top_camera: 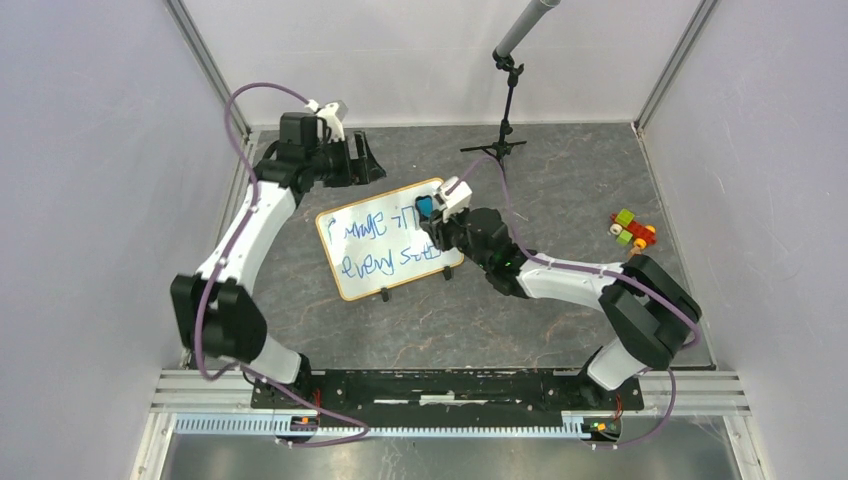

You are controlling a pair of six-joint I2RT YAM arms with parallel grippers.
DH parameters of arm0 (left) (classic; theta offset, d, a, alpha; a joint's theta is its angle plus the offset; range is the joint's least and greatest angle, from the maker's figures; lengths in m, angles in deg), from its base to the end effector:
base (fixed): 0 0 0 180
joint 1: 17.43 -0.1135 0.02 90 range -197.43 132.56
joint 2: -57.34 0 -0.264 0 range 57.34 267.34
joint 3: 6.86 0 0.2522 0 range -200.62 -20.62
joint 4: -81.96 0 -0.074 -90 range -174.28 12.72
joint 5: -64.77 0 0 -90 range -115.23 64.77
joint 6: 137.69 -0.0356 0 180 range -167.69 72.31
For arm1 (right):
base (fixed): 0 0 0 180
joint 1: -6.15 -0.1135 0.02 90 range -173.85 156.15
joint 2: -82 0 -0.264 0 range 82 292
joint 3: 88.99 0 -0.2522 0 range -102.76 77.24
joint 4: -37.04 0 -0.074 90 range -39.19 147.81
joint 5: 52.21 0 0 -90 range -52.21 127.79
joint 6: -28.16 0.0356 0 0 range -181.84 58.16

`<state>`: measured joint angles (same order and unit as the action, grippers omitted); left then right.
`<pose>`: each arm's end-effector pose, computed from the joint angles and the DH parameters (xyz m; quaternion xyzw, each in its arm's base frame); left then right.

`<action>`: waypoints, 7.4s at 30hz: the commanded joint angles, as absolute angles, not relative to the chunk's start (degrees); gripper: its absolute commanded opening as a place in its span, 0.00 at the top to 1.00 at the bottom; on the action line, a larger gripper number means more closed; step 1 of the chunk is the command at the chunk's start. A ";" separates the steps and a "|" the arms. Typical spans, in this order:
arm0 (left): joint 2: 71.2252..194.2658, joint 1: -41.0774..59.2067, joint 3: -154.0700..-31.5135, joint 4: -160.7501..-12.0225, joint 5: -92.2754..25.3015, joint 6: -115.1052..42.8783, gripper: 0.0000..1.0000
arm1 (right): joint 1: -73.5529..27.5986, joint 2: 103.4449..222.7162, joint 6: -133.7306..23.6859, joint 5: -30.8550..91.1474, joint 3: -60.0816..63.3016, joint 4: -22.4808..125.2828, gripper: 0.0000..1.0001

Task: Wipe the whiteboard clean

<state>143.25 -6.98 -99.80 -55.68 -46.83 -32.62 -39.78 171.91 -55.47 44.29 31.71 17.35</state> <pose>0.3309 -0.0743 0.3458 0.0508 0.8754 -0.2620 0.4032 0.2422 0.2444 0.2284 -0.2266 0.7367 0.2409 0.5898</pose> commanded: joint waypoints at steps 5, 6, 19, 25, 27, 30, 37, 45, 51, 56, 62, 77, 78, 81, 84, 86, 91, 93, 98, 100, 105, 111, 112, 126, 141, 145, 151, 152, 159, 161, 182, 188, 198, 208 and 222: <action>154.81 -7.06 -107.95 -51.42 -59.98 -40.97 0.19 | -42.13 174.94 -58.54 50.97 26.93 19.47 0.70; 155.06 -7.06 -107.51 -51.65 -60.14 -41.18 0.21 | -42.15 175.33 -58.79 50.68 26.61 19.77 0.70; 159.27 -7.06 -103.88 -56.24 -65.68 -36.50 0.33 | -42.80 179.36 -59.56 54.97 22.72 21.08 0.66; 158.98 -7.06 -102.93 -57.35 -66.35 -34.99 0.37 | -42.82 179.24 -59.05 54.65 22.64 20.51 0.55; 158.31 -7.06 -102.27 -58.15 -66.72 -34.65 0.37 | -42.86 178.53 -58.85 54.83 23.28 19.78 0.51; 157.82 -7.06 -101.68 -58.44 -66.84 -34.34 0.37 | -42.82 177.09 -58.67 55.41 24.70 18.19 0.43; 157.63 -7.06 -101.44 -58.44 -66.89 -34.18 0.42 | -42.74 177.31 -59.46 56.15 23.75 18.26 0.48; 157.42 -6.98 -101.33 -58.44 -67.41 -34.07 0.52 | -42.72 179.02 -59.29 56.02 22.60 18.55 0.61; 157.34 -6.67 -100.69 -59.41 -68.03 -33.45 0.59 | -42.88 180.54 -59.73 54.79 21.32 18.54 0.66; 157.49 -6.28 -100.14 -60.12 -68.10 -33.05 0.63 | -44.56 181.83 -59.79 53.21 20.19 18.03 0.67; 157.71 -6.05 -99.90 -60.64 -68.29 -32.84 0.67 | -49.77 184.10 -61.34 53.10 17.72 17.57 0.67; 157.64 -6.18 -99.75 -60.55 -66.89 -33.37 0.69 | -44.58 182.35 -56.13 63.29 20.30 20.08 0.71; 157.55 -6.18 -99.72 -60.47 -66.81 -33.45 0.69 | -43.81 182.20 -55.90 63.59 20.61 20.49 0.71; 157.56 -6.18 -99.72 -60.46 -66.80 -33.46 0.69 | -42.61 181.77 -55.43 64.62 21.17 21.54 0.71; 157.55 -6.18 -99.74 -60.38 -66.75 -33.45 0.70 | -42.41 181.93 -56.03 65.78 21.13 22.66 0.71; 157.45 -6.18 -99.76 -60.38 -67.01 -33.45 0.70 | -42.69 182.47 -56.14 64.91 20.67 22.99 0.72; 157.48 -6.18 -99.77 -60.38 -67.11 -33.32 0.71 | -46.76 184.25 -58.98 64.12 18.17 23.38 0.72; 157.46 -6.18 -99.87 -60.38 -67.24 -33.28 0.72 | -48.94 184.72 -60.82 61.68 17.52 22.29 0.72; 157.51 -6.18 -99.82 -60.38 -67.15 -33.28 0.72 | -52.05 185.36 -61.38 57.07 17.31 19.26 0.72; 157.42 -6.18 -99.83 -60.38 -67.02 -33.30 0.73 | -52.10 185.28 -61.11 58.04 17.64 18.82 0.73; 157.36 -6.18 -99.82 -60.39 -66.97 -33.19 0.73 | -48.38 183.64 -55.72 62.28 20.44 19.17 0.73; 157.45 -6.18 -100.11 -59.85 -66.54 -33.36 0.73 | -40.66 182.31 -48.34 59.38 23.44 21.13 0.74; 157.51 -6.17 -100.08 -59.87 -66.53 -33.37 0.74 | -39.83 182.24 -47.44 59.40 23.58 21.69 0.74; 157.63 -6.18 -100.09 -59.85 -66.96 -33.32 0.76 | -47.66 185.59 -57.26 59.14 17.34 22.31 0.74; 156.92 -6.18 -100.02 -59.85 -66.93 -33.30 0.79 | -45.00 186.08 -53.82 60.05 13.18 30.63 0.78; 156.76 -6.18 -100.02 -59.87 -66.97 -33.28 0.79 | -41.24 185.62 -51.05 58.39 14.49 31.97 0.78; 156.96 -6.18 -99.93 -59.89 -67.06 -33.19 0.80 | -42.27 185.96 -52.23 57.74 14.23 32.03 0.78; 156.93 -6.18 -99.96 -59.89 -67.04 -33.19 0.80 | -42.85 186.14 -52.88 57.78 13.89 31.98 0.78; 157.02 -6.18 -99.99 -59.85 -67.07 -32.93 0.83 | -51.47 188.05 -60.93 56.04 10.81 29.09 0.78; 157.10 -6.18 -100.02 -59.89 -67.06 -32.68 0.86 | -53.65 188.49 -62.86 54.16 10.47 27.86 0.78; 157.03 -6.18 -99.95 -59.86 -66.86 -33.28 0.96 | -45.48 185.86 -52.53 61.72 16.08 29.70 0.78; 156.85 -6.18 -99.91 -59.85 -66.86 -33.28 0.97 | -44.32 184.88 -52.12 61.83 17.27 29.88 0.78; 157.16 -6.18 -99.95 -59.85 -66.71 -32.93 0.98 | -55.98 187.52 -60.44 59.24 13.43 24.59 0.78; 156.78 -6.16 -99.88 -59.85 -66.84 -33.10 0.98 | -57.63 187.48 -58.71 65.42 15.59 20.63 0.78; 156.55 -6.18 -99.84 -59.85 -67.15 -33.12 0.98 | -49.71 183.55 -49.75 69.13 20.97 23.75 0.78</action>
<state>158.99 -6.69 -100.15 -62.02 -66.26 -35.29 -50.08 184.08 -50.53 66.21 20.32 21.79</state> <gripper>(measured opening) 0.215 0.236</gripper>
